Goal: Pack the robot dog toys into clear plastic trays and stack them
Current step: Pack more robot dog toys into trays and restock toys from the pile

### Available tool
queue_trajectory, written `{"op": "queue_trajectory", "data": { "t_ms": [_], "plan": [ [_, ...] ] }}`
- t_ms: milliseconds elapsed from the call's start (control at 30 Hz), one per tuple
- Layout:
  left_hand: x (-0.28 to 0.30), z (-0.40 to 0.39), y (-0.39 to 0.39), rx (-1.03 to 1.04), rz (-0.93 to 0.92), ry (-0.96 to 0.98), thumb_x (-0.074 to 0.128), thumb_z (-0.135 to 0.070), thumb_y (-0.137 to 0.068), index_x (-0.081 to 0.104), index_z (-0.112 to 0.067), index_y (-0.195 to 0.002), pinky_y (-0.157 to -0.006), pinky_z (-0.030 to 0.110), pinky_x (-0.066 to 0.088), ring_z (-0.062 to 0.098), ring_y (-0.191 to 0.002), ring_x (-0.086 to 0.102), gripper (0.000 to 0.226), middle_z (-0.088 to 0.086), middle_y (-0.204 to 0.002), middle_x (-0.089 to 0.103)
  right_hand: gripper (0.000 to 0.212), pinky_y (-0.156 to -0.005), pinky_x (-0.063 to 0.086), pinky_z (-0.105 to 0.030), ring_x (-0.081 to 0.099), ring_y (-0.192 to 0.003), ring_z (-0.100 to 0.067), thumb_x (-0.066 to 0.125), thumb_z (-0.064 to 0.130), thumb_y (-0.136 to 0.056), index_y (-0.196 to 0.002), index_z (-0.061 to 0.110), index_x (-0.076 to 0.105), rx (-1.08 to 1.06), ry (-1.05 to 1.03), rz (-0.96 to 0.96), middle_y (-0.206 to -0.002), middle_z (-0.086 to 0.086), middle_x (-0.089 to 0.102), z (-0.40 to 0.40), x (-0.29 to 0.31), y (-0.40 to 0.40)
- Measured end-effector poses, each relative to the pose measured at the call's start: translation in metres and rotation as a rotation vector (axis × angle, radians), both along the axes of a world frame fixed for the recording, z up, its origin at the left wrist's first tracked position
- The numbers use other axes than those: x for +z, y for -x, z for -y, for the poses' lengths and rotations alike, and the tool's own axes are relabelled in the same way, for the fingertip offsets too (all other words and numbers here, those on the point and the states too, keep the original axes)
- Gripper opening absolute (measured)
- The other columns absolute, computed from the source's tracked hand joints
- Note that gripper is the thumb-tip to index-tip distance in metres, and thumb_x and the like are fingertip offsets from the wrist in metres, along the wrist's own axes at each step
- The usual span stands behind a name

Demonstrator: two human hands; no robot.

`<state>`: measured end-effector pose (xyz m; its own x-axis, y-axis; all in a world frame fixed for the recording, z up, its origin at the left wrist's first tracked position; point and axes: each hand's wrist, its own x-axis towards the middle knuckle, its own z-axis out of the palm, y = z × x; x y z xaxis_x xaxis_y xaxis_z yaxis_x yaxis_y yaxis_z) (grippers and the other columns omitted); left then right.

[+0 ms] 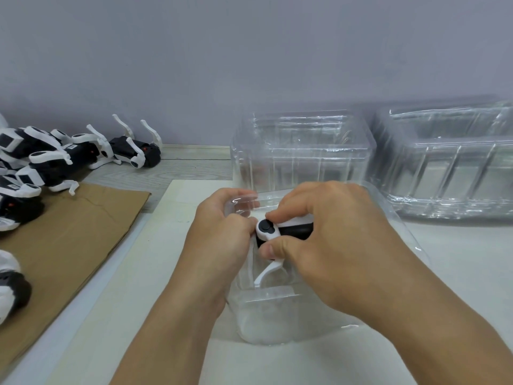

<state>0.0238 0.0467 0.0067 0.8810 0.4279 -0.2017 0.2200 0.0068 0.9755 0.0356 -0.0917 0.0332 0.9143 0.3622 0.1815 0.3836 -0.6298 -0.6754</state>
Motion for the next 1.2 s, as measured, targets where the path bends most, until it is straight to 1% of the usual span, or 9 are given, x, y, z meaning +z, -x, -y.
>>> {"op": "queue_trajectory", "data": {
  "t_ms": [133,233,300,400,500,633,767,1000,1200],
  "plan": [
    [0.0,-0.001,-0.001,0.011,-0.003,-0.012,0.052,0.015,-0.077,0.072,-0.026,-0.096,-0.085,0.039,0.057,0.012,-0.096,0.07,0.049,-0.006,-0.101,0.074,0.015,-0.077,0.054,-0.033,0.063,-0.086,-0.006,0.079,0.045,-0.077,-0.091,0.041,0.074,0.089,0.019,-0.04,-0.09,0.018,0.068,0.008,0.006,0.0],
    [0.0,-0.002,-0.001,0.001,-0.004,-0.022,0.054,0.015,-0.079,0.073,-0.025,-0.094,-0.093,0.046,0.056,0.016,-0.098,0.071,0.047,-0.007,-0.099,0.075,0.011,-0.072,0.057,-0.033,0.066,-0.087,-0.012,0.069,0.028,-0.088,-0.092,0.037,0.074,0.123,0.069,-0.073,-0.094,0.011,0.071,0.019,0.012,-0.004],
    [0.0,-0.002,-0.002,0.004,0.002,-0.027,0.054,0.016,-0.08,0.074,-0.025,-0.093,-0.094,0.043,0.056,0.01,-0.097,0.071,0.047,-0.009,-0.097,0.076,0.018,-0.071,0.052,-0.013,0.063,-0.091,-0.001,0.068,0.021,-0.088,-0.095,0.038,0.073,0.044,0.092,-0.057,-0.104,0.018,0.067,0.033,0.015,-0.01],
    [-0.001,-0.002,-0.002,0.004,0.007,-0.013,0.054,0.018,-0.08,0.074,-0.024,-0.092,-0.093,0.035,0.054,0.005,-0.099,0.069,0.048,-0.01,-0.097,0.076,0.019,-0.066,0.029,0.011,0.045,-0.081,0.027,0.075,0.024,-0.085,-0.087,0.042,0.071,-0.061,0.103,-0.024,-0.092,0.031,0.056,0.051,0.02,-0.016],
    [-0.001,-0.002,-0.002,-0.005,0.007,-0.019,0.054,0.017,-0.081,0.074,-0.025,-0.091,-0.096,0.036,0.053,0.004,-0.1,0.069,0.048,-0.011,-0.097,0.076,0.016,-0.059,0.028,0.01,0.048,-0.082,0.021,0.079,0.027,-0.082,-0.077,0.04,0.072,-0.136,0.082,-0.051,-0.087,0.024,0.053,0.055,0.02,-0.017],
    [-0.003,-0.003,-0.002,-0.005,0.012,-0.046,0.058,0.013,-0.081,0.074,-0.028,-0.093,-0.103,0.043,0.05,0.01,-0.105,0.067,0.046,-0.01,-0.101,0.075,0.025,-0.05,0.035,0.003,0.049,-0.079,0.022,0.077,0.008,-0.081,-0.069,0.03,0.072,-0.193,0.015,-0.022,-0.076,0.013,0.06,0.045,0.008,-0.02],
    [-0.003,-0.003,-0.001,0.0,0.015,-0.044,0.058,0.013,-0.082,0.074,-0.029,-0.092,-0.101,0.042,0.051,0.008,-0.102,0.067,0.046,-0.011,-0.1,0.075,0.031,-0.048,0.032,0.005,0.048,-0.077,0.024,0.077,0.001,-0.079,-0.064,0.027,0.073,-0.176,-0.002,-0.04,-0.07,0.008,0.062,0.044,0.007,-0.02],
    [-0.002,-0.003,-0.001,0.002,0.025,-0.058,0.059,0.011,-0.079,0.075,-0.032,-0.085,-0.092,0.037,0.054,0.008,-0.096,0.069,0.046,-0.013,-0.095,0.075,0.03,-0.052,0.034,0.004,0.052,-0.079,0.018,0.082,0.008,-0.077,-0.061,0.031,0.073,-0.144,-0.004,-0.061,-0.061,0.012,0.064,0.05,0.012,-0.022],
    [0.001,-0.003,0.001,0.022,0.091,-0.109,0.062,-0.005,-0.081,0.076,-0.035,-0.083,-0.078,0.027,0.045,0.007,-0.096,0.067,0.033,-0.014,-0.095,0.074,0.018,-0.07,0.033,0.007,0.046,-0.093,0.018,0.078,0.028,-0.081,-0.084,0.044,0.072,-0.049,0.059,0.018,-0.081,0.022,0.061,0.051,0.017,-0.018]
  ]
}}
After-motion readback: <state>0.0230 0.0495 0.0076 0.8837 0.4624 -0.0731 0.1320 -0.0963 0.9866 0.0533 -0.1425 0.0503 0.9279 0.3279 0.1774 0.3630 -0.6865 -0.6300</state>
